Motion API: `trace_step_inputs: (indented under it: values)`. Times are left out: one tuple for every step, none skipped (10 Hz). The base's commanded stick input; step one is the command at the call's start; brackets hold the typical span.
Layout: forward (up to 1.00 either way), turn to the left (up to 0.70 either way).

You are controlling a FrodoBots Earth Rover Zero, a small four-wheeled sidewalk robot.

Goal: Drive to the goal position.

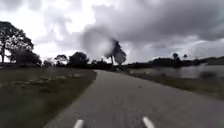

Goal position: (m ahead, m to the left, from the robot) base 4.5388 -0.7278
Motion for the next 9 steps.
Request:
trace_step_inputs:
  values:
    - [0.7, 0.0]
    - [0.7, 0.0]
    - [0.7, 0.0]
    - [0.7, 0.0]
    - [0.7, 0.0]
    - [0.7, 0.0]
    - [0.7, 0.0]
    - [0.7, 0.0]
    - [0.7, 0.0]
